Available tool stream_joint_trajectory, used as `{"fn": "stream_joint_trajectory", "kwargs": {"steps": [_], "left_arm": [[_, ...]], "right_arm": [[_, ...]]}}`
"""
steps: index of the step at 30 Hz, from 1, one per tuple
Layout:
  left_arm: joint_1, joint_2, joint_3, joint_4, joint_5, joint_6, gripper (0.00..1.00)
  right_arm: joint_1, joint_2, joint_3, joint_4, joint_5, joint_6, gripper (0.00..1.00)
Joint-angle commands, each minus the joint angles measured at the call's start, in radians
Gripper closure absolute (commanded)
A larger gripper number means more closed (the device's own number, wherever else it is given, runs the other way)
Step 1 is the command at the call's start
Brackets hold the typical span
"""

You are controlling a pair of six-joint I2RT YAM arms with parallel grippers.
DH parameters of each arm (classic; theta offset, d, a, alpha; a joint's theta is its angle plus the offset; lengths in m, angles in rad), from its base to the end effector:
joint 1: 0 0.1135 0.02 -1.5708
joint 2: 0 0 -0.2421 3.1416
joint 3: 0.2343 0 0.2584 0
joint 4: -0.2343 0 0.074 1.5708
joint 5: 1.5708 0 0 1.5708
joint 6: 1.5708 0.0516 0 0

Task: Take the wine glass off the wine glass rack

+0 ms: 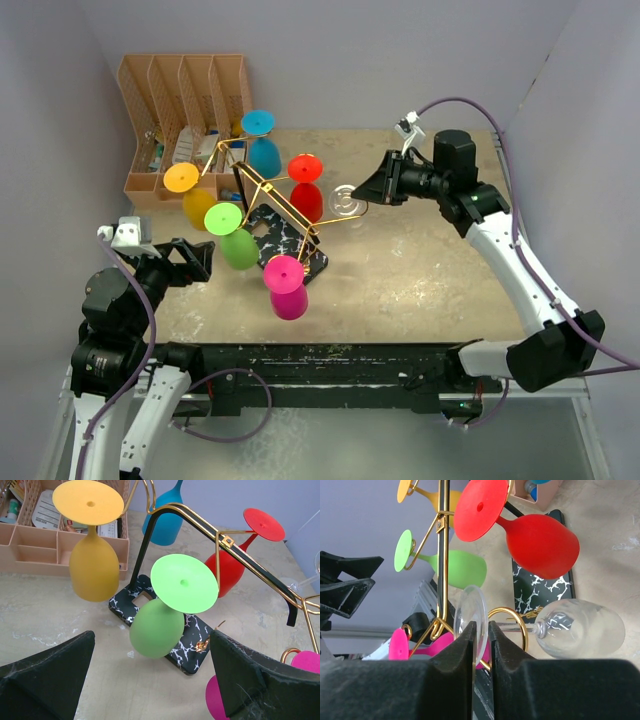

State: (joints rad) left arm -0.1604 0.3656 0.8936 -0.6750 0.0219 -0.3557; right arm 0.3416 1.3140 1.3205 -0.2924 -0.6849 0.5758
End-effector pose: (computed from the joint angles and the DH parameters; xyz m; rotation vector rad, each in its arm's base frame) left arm 0.1035 -0.0179 0.3601 -0.1527 1.7275 -0.4002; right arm 0.2894 0.1375 0.3771 -0.2843 1.9661 1.2496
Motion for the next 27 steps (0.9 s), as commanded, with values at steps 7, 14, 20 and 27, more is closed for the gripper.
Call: {"fn": "stream_joint_trajectory", "kwargs": {"steps": [7,14,20,27], "left_arm": [[-0.007,0.006,0.0,0.046,0.003,0.004,0.0],[-0.007,0.005,0.0,0.044,0.001,0.003,0.01],[-0.007,0.001,0.002,0.043,-0.003,0.003,0.01],[-0.007,0.0,0.002,0.042,-0.008,0.001,0.01]], "right_arm": [[0.013,-0.036,0.001,0.026,-0.016,0.034,1.0],[0.013,-0.107,-0.064,0.124,0.079,0.206,1.0],[0.012,-0.168,-0.173,0.256,0.163,0.363,1.0],[0.007,-0.249,-0.294,0.35,0.274,0.499,1.0]]}}
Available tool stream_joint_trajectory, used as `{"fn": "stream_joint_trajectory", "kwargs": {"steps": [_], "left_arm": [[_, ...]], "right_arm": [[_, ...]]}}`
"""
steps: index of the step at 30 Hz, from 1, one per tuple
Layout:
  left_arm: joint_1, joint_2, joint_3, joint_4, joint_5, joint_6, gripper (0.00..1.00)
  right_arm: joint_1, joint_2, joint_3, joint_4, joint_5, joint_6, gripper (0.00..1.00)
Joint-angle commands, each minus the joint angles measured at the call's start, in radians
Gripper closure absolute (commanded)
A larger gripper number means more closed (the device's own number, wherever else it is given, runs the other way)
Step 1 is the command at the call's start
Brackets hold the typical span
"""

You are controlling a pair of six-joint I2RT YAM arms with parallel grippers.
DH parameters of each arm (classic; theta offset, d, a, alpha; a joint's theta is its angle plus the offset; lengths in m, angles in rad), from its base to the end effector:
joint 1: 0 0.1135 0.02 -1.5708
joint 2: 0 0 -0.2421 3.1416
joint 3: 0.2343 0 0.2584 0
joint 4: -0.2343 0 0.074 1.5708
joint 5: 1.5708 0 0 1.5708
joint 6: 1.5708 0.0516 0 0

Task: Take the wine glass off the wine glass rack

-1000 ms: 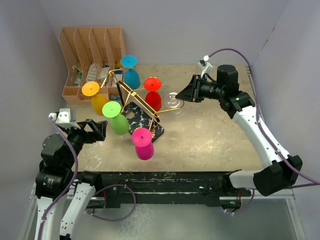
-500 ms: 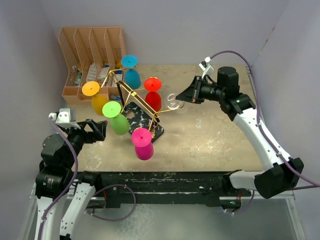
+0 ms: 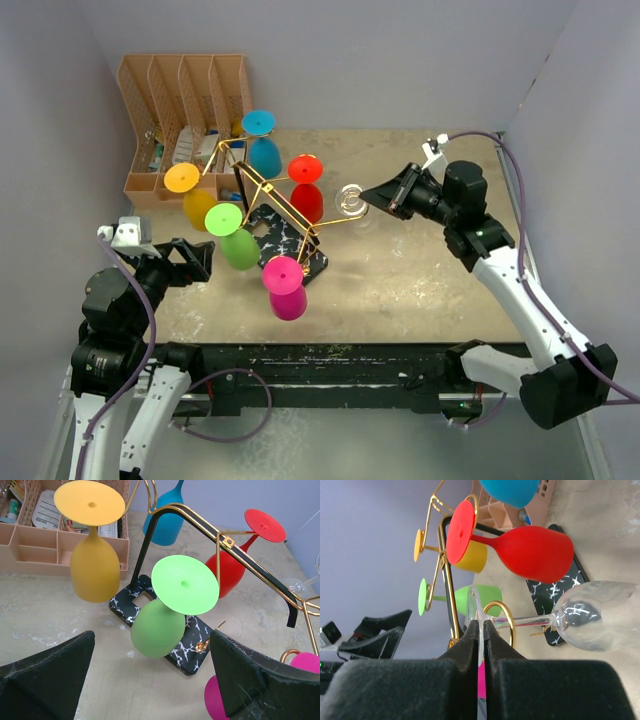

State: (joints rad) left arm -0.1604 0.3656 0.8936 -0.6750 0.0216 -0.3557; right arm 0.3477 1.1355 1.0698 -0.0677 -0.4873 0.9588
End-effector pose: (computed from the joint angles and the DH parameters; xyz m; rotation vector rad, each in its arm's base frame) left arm 0.1035 -0.0179 0.3601 -0.1530 1.7274 -0.3999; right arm 0.2655 0.1219 0.3605 0.1729 1.8857 1.3490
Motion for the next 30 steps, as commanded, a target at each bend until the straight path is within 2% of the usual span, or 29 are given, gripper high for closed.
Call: {"fn": "stream_joint_trajectory", "kwargs": {"steps": [1,6,11,19,30], "left_arm": [[-0.006,-0.001,0.002,0.041,-0.008,0.001,0.01],[-0.007,-0.002,0.002,0.041,-0.011,0.0,0.01],[-0.005,0.0,0.003,0.042,-0.011,-0.001,0.01],[-0.007,0.0,0.004,0.042,-0.008,-0.003,0.01],[-0.007,-0.003,0.001,0.045,-0.005,-0.004,0.01]], "right_arm": [[-0.003,-0.086,-0.053,0.137,0.09,0.131,1.0],[-0.027,-0.168,-0.165,0.205,0.133,0.21,1.0],[-0.032,-0.208,-0.207,0.252,0.135,0.25,1.0],[-0.032,-0.179,-0.184,0.335,0.033,0.224,1.0],[-0.032,-0.154,-0.14,0.339,-0.059,0.219,1.0]]}}
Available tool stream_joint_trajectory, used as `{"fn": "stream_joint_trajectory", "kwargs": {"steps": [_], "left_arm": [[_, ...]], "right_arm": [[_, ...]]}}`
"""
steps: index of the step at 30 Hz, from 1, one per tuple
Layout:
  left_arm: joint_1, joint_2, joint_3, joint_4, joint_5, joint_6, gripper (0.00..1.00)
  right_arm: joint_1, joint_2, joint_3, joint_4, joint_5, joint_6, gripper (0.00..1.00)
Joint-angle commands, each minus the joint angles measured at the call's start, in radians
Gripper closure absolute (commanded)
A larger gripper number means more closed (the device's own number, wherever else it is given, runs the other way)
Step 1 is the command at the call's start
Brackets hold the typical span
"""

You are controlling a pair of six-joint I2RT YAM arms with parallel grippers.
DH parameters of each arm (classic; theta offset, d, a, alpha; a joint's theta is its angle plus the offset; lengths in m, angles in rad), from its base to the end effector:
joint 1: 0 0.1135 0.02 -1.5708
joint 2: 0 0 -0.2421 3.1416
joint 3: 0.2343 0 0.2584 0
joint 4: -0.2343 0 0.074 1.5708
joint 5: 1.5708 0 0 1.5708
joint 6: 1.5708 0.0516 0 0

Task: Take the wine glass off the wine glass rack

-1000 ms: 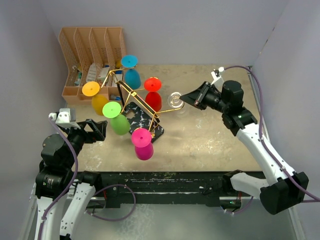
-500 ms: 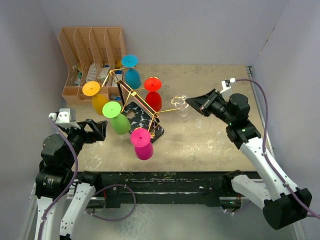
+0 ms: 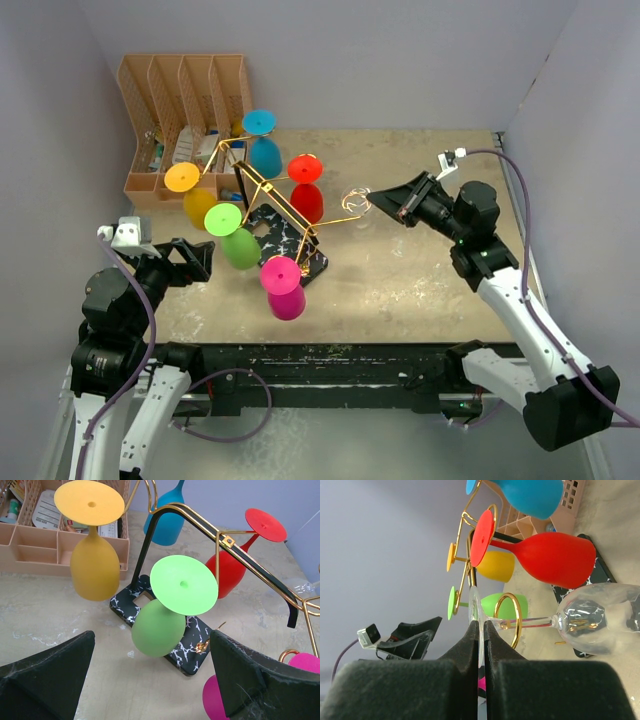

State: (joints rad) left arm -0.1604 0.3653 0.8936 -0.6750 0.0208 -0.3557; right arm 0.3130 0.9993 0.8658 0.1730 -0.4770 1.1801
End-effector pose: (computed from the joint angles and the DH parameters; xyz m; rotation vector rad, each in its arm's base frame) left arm 0.1034 -0.0178 0.3601 -0.1535 1.7270 -0.3993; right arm 0.2457 0.1044 0.3479 0.3242 1.7245 1.5054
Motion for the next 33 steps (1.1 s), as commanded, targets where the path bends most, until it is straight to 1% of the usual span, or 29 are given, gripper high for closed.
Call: {"fn": "stream_joint_trajectory", "kwargs": {"steps": [1,12,16,20,26,33], "left_arm": [[-0.007,-0.003,0.0,0.045,-0.004,-0.004,0.01],[-0.007,-0.004,0.001,0.046,-0.004,-0.005,0.01],[-0.007,-0.004,-0.001,0.045,-0.004,-0.005,0.01],[-0.007,-0.003,0.0,0.045,-0.004,-0.004,0.01],[-0.007,-0.004,-0.001,0.046,-0.001,-0.005,0.01],[-0.007,-0.004,-0.001,0.047,-0.001,-0.005,0.01]], "right_arm": [[0.004,-0.021,0.064,0.097,-0.072,-0.002,1.0],[0.005,-0.052,0.059,0.086,-0.114,0.005,1.0],[0.005,-0.067,0.047,0.109,-0.137,0.028,1.0],[0.004,-0.081,0.056,0.068,-0.126,0.006,1.0],[0.005,-0.057,0.053,0.107,-0.166,0.024,1.0],[0.012,0.042,0.114,0.139,-0.226,0.009,1.0]]}}
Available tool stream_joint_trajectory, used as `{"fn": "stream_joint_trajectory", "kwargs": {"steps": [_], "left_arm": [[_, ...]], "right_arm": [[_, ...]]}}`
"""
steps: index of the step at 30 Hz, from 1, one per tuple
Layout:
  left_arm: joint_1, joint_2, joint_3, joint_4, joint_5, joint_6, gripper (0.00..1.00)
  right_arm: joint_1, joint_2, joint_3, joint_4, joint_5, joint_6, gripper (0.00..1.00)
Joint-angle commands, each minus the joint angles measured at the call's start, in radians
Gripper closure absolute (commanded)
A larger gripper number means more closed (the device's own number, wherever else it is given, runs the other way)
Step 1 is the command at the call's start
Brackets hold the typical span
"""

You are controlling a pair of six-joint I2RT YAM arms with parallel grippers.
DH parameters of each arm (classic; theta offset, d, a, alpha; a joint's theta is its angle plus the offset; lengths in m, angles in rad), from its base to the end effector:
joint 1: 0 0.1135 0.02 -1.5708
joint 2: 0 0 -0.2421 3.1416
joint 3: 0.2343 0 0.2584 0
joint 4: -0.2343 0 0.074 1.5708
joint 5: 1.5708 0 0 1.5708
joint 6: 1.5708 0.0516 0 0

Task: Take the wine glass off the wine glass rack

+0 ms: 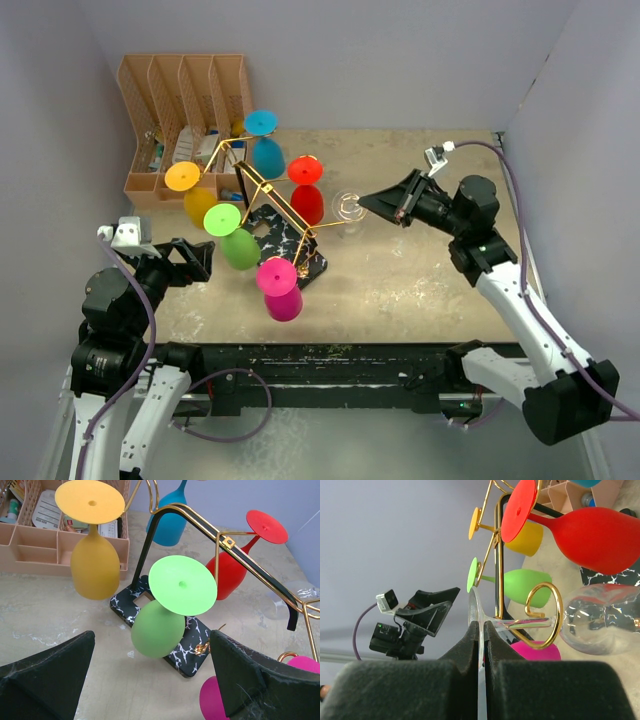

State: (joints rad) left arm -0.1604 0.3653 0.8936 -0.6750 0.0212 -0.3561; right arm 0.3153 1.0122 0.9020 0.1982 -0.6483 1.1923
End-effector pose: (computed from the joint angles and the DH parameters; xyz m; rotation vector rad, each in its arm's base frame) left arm 0.1034 -0.0178 0.3601 -0.1536 1.7271 -0.3999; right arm 0.2402 0.1111 0.3609 0.1522 1.7491 1.6358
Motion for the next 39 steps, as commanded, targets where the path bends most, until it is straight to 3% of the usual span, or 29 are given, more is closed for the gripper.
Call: {"fn": "stream_joint_trajectory", "kwargs": {"steps": [1,17,29,33,39], "left_arm": [[-0.007,-0.004,-0.001,0.048,-0.002,-0.004,0.01],[-0.007,0.0,-0.001,0.046,-0.01,-0.004,0.01],[-0.007,0.03,-0.002,0.065,0.019,-0.031,0.01],[-0.007,0.107,0.063,0.068,0.121,-0.098,0.02],[-0.007,0.293,0.297,-0.024,0.294,-0.206,0.03]], "right_arm": [[0.012,0.039,0.088,0.114,-0.059,-0.008,1.0],[0.027,0.216,0.292,0.071,-0.009,-0.138,1.0],[0.049,0.226,0.645,-0.337,0.298,-0.723,1.0],[0.173,0.199,0.734,-0.468,0.417,-0.938,1.0],[0.558,0.124,0.726,-0.516,0.741,-1.186,1.0]]}}
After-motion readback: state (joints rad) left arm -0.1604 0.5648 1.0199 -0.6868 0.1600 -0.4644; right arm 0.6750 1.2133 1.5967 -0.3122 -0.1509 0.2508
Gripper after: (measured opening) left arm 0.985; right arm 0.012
